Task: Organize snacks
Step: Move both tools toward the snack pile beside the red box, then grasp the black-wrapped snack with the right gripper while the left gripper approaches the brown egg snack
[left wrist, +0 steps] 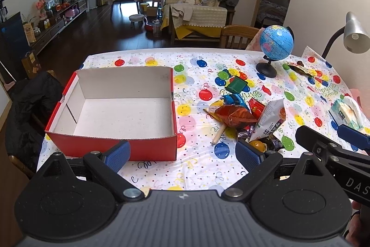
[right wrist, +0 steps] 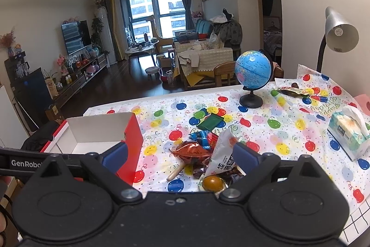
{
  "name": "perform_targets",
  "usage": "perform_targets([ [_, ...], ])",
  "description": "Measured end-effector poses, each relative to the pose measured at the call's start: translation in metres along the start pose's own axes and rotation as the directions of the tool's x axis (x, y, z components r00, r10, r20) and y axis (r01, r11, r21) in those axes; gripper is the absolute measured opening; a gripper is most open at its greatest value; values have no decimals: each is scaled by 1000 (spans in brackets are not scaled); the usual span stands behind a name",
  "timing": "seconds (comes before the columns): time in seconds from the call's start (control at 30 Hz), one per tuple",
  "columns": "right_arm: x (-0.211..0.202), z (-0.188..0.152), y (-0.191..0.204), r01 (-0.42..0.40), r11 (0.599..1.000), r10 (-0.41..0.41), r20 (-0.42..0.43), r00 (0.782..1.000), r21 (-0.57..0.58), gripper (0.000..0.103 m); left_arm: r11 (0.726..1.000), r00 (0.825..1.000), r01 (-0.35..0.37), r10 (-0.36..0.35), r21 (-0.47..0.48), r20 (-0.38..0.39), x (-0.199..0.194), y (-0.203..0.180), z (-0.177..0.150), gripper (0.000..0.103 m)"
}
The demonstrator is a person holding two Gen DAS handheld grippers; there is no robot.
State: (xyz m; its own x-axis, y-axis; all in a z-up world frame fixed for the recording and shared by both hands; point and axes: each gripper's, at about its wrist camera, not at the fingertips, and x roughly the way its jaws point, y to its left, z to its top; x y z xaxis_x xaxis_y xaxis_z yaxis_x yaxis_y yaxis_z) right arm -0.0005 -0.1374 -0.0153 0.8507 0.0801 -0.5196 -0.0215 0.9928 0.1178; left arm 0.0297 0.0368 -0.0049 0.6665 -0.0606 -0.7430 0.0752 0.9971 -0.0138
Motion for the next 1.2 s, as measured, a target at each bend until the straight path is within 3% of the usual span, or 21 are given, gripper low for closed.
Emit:
perform_targets([
  [0.2, 6, -2, 2, 14, 1000, -14, -22, 1000, 22, 97, 999, 1000, 30, -31, 19, 7, 9, 1, 3, 98],
  [0.4, 11, -6, -1, 77, 996, -76, -23, 997, 51, 97, 996, 997, 76, -76, 41, -1, 22, 4, 6, 98],
  [0.57, 19, -11, -9, 125, 990, -124, -25, 992, 59, 95, 995, 997, 68, -71, 76, 34, 35, 1, 11, 98],
  [0.83, 40, -23, -36, 199, 979, -196, -68, 978, 38, 89, 990, 995, 90, -93, 111, 25, 65, -18, 20, 98],
  [1.2, 86, -37, -87, 162, 987, -162, -184, 969, -18, 81, 984, 989, 138, -130, 114, -76, 120, -69, 13, 98],
])
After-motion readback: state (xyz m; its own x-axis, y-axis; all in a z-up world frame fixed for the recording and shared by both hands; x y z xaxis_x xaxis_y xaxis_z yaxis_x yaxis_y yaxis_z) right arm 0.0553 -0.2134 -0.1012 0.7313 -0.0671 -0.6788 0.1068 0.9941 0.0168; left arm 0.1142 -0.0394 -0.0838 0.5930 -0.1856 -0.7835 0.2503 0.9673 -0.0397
